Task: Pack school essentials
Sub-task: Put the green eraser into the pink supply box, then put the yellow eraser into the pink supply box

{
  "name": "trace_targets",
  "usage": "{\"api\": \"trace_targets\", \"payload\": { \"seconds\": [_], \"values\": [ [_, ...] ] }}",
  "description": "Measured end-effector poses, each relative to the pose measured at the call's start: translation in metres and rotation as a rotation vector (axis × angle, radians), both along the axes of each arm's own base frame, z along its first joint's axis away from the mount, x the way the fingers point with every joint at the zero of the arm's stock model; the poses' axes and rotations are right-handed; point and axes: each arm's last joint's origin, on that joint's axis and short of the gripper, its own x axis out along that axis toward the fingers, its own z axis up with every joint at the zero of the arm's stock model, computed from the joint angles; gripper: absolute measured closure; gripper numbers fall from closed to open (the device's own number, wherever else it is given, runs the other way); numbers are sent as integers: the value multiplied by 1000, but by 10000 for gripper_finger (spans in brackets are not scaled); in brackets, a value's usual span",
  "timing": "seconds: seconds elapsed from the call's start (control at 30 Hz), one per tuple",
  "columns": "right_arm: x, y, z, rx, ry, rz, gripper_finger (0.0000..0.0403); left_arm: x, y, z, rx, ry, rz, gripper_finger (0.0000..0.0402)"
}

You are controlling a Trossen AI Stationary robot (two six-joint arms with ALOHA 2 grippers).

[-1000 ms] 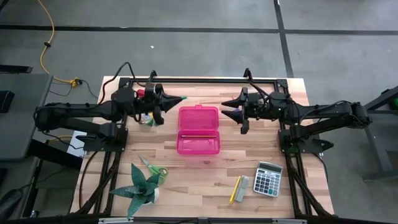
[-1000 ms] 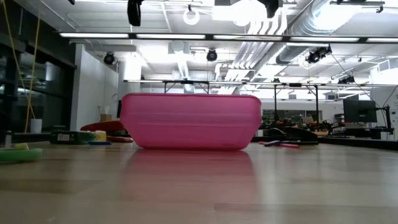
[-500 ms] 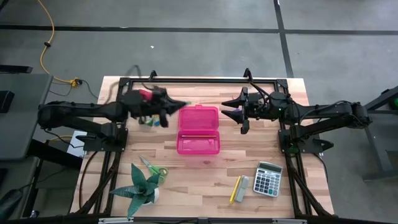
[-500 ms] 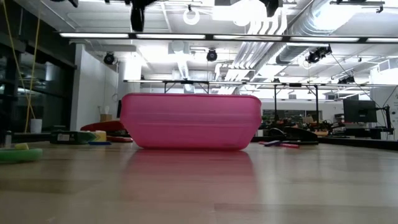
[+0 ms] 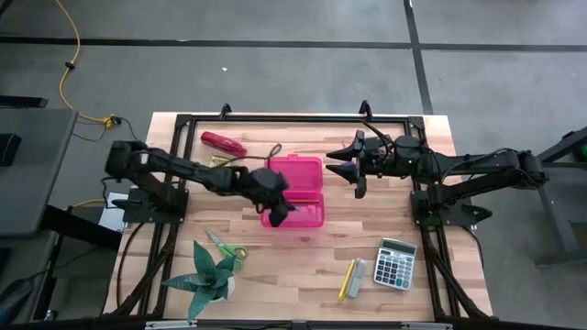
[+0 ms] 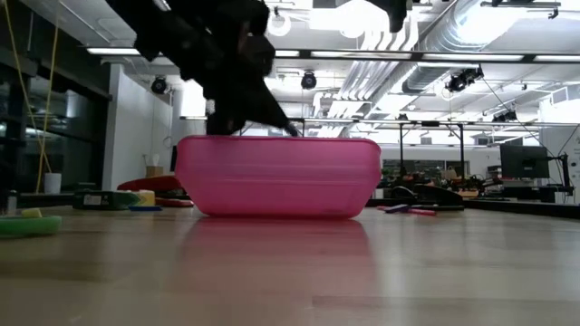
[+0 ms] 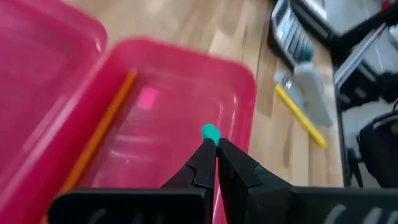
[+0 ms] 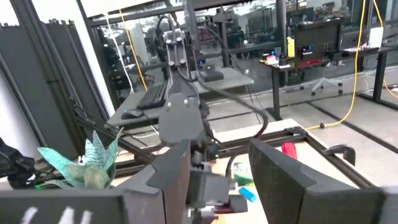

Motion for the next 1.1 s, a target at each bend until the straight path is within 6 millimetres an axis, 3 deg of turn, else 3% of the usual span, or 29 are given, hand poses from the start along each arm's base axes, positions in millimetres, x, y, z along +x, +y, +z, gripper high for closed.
{"api": "trace_targets", "payload": {
  "seconds": [0.17, 0.5, 0.83, 0.97, 1.1],
  "values": [
    [0, 0, -1, 1, 9, 0, 245, 9, 0, -15, -8, 46, -3, 401],
    [0, 0, -2, 1, 21, 0, 245, 10, 0, -19, 9, 48, -23, 393],
    [0, 0, -2, 1, 25, 0, 245, 9, 5, -16, 10, 40, -25, 276],
    [0, 0, -2, 2, 26, 0, 245, 2, 16, 4, 34, -25, -23, 241],
    [0, 0, -2, 1, 25, -1, 245, -16, 31, 46, 80, -164, 20, 230]
  ]
}}
